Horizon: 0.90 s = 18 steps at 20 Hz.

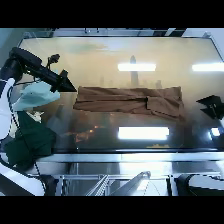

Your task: Fold the shirts.

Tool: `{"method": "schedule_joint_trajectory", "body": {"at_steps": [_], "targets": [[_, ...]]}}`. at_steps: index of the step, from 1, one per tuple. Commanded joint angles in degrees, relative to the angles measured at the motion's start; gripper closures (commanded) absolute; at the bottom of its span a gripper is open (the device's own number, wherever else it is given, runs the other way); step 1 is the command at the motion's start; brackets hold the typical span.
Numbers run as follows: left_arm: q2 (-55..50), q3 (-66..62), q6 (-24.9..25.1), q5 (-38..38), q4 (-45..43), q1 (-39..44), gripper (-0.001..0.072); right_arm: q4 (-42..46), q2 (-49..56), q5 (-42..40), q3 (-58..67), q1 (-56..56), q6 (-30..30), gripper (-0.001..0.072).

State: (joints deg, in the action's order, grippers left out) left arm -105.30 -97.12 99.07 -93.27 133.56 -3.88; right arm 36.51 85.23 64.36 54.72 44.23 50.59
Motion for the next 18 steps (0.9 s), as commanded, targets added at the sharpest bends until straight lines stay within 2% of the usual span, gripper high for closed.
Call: {"method": "schedule_joint_trajectory", "body": {"at_steps": [1,11,12,16,18], "targets": [[1.4,6.6,0.5,4.5,0.0,3.2,0.0688,-2.8,5.2,-0.4,0.1,-2.9,0.6,0.0020],[1.3,7.4,2.1,15.7,-0.1,11.6,0.0688,-8.9,13.3,-2.7,3.4,-17.4,1.0,0.0044],[1.0,7.3,2.1,17.7,-0.1,12.9,0.0689,-8.9,13.6,-2.6,4.5,-18.7,2.0,0.0113],[-2.0,7.3,2.1,24.6,0.0,18.2,0.0690,-8.9,13.7,-1.9,7.3,-20.9,3.6,0.0691],[-4.4,6.9,2.1,27.7,-0.1,21.2,0.0699,-8.7,13.6,-0.8,8.3,-20.4,3.7,0.0694]]}}
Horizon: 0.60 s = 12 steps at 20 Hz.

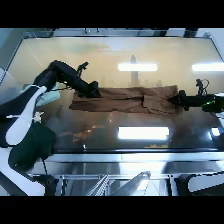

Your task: Fold the shirts.

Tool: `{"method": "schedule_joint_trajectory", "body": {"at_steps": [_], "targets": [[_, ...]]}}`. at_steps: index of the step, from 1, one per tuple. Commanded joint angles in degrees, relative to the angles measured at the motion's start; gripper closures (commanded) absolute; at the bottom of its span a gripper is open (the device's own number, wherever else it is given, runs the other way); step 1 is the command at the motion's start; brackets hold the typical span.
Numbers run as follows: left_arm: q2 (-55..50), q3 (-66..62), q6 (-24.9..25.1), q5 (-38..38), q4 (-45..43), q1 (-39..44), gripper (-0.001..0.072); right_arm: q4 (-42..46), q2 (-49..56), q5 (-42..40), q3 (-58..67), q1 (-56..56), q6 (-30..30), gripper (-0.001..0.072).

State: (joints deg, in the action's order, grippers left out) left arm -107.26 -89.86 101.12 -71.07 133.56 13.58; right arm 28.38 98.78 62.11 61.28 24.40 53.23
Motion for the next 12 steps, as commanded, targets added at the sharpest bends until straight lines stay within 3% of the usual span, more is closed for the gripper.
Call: {"method": "schedule_joint_trajectory", "body": {"at_steps": [1,4,8,12], "targets": [[-4.2,-1.8,0.0,6.4,-0.1,5.3,0.0699,-0.6,0.0,3.0,2.3,0.0,1.0,0.0694],[-10.5,-10.7,-0.6,7.1,-0.9,10.1,0.0700,-0.5,-0.3,10.2,4.5,2.8,0.6,0.0695],[-17.7,-22.9,-10.1,7.8,-14.2,15.2,0.0701,-0.6,-0.6,17.8,7.3,7.4,0.6,0.0694],[-22.8,-28.4,-11.9,6.2,-14.8,18.9,0.0697,-0.6,-0.6,22.7,9.2,10.1,0.6,0.0695]]}}
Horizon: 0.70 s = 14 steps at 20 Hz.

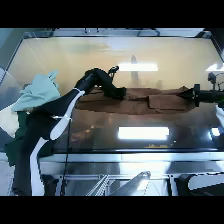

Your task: Fold the shirts.

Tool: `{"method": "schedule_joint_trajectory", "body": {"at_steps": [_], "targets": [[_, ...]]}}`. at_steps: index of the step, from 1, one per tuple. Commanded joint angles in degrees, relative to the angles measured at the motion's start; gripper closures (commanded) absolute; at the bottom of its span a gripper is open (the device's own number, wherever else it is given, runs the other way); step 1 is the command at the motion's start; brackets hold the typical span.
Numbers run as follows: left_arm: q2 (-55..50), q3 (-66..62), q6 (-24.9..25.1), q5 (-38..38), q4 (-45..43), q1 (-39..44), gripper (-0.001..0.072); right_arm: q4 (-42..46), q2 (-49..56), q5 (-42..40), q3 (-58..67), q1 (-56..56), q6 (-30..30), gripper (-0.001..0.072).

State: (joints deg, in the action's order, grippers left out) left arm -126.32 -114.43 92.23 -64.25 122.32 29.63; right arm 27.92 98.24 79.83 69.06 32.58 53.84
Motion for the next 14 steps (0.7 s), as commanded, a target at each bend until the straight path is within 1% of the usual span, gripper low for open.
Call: {"method": "schedule_joint_trajectory", "body": {"at_steps": [1,2,4,7,8,11,14], "targets": [[-3.9,-3.5,-3.2,-1.0,-2.5,3.3,0.0699,-0.3,-0.1,5.8,1.9,1.9,0.0,0.0694],[-3.8,-3.8,-3.2,-1.5,-0.9,3.3,0.0698,-1.0,-0.2,6.5,2.4,1.9,0.0,0.0694],[-2.4,-4.6,-3.1,-3.1,4.9,3.1,0.0699,-4.7,-0.9,8.8,3.3,1.8,-0.1,0.0695],[4.0,-2.2,0.4,-5.5,13.7,2.0,0.0698,-13.5,-3.3,12.6,6.1,1.5,0.4,0.0695],[7.0,-1.3,1.9,-7.2,14.3,1.4,0.0698,-15.0,-4.2,12.9,7.4,1.0,1.6,0.0695],[16.1,-1.0,6.3,-12.3,13.7,-2.0,0.0698,-15.4,-7.0,12.3,11.7,-3.8,5.3,0.0695],[24.1,-0.9,6.8,-18.8,12.6,-8.3,0.0698,-14.2,-7.8,7.8,16.2,-15.0,9.6,0.0695]]}}
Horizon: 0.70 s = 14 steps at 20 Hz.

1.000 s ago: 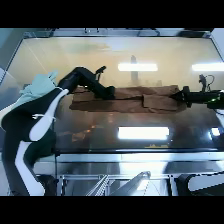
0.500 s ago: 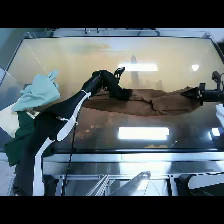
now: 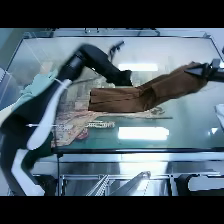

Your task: Fold the shirts.

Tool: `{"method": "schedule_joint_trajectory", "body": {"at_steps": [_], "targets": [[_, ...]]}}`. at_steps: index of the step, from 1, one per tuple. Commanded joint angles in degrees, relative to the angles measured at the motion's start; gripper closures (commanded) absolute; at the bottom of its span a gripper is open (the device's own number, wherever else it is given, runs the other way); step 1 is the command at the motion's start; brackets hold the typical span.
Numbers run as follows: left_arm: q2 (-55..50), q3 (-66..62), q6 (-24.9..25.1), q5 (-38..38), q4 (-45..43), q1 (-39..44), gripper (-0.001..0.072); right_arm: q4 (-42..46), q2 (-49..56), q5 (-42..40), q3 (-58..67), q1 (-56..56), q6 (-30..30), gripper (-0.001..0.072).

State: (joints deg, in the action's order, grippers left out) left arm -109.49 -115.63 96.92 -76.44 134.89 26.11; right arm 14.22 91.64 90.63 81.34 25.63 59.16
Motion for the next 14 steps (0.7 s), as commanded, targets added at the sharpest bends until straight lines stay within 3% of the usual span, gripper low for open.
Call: {"method": "schedule_joint_trajectory", "body": {"at_steps": [1,4,7,9,10,11,14], "targets": [[9.2,0.3,2.1,-9.6,-1.2,-7.1,0.0698,1.5,-1.2,-6.7,5.1,-13.3,5.5,0.0695],[13.2,0.4,2.1,-18.7,-3.3,-13.3,0.0697,13.2,0.0,-22.1,6.2,-29.7,10.5,0.0694],[17.7,7.0,2.2,-14.9,-3.3,-18.5,0.0697,16.8,6.3,-35.9,6.6,-43.1,12.9,0.0694],[19.9,13.1,3.5,-13.7,-3.2,-20.5,0.0697,16.9,13.4,-40.0,9.7,-48.6,12.9,0.0670],[20.8,16.5,4.6,-13.8,-3.2,-21.2,0.0697,16.8,17.4,-39.9,12.0,-50.4,12.9,0.0360],[21.7,20.0,5.2,-13.7,-3.2,-21.7,0.0697,16.6,20.6,-38.1,14.0,-51.6,13.0,0.0231],[23.6,28.4,7.7,-13.1,-2.8,-22.5,0.0697,16.5,22.9,-32.0,15.7,-52.0,14.8,0.0263]]}}
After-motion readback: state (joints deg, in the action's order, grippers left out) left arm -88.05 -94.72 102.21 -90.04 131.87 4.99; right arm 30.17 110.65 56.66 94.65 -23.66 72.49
